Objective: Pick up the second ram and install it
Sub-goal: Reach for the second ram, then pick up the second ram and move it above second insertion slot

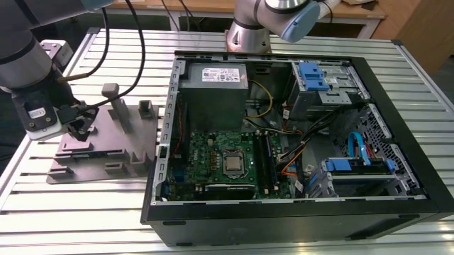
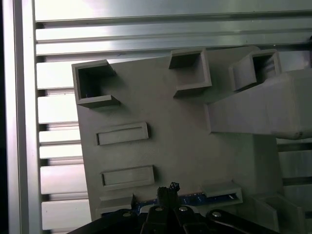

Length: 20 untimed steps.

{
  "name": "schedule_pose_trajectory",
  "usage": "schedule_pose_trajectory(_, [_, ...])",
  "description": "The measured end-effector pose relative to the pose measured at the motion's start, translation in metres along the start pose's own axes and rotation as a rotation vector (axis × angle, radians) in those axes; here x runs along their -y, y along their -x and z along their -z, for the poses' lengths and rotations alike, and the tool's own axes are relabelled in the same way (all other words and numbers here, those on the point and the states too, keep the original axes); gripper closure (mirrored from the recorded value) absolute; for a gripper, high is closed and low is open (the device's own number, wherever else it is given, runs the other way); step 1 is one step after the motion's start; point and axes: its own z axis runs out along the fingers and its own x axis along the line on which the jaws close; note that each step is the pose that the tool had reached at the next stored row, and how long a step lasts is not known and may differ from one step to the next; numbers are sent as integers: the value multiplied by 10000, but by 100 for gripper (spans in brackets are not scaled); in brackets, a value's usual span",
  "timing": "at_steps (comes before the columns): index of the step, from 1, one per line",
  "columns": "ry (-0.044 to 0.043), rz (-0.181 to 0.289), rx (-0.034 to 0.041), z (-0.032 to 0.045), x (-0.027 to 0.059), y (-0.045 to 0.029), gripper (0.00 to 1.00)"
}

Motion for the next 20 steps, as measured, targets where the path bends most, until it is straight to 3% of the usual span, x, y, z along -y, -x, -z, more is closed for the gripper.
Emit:
schedule_pose_trajectory(14, [1, 85, -5, -3, 0, 5, 89])
schedule_pose_trajectory(20, [23, 1052, -50, -3, 0, 5, 89])
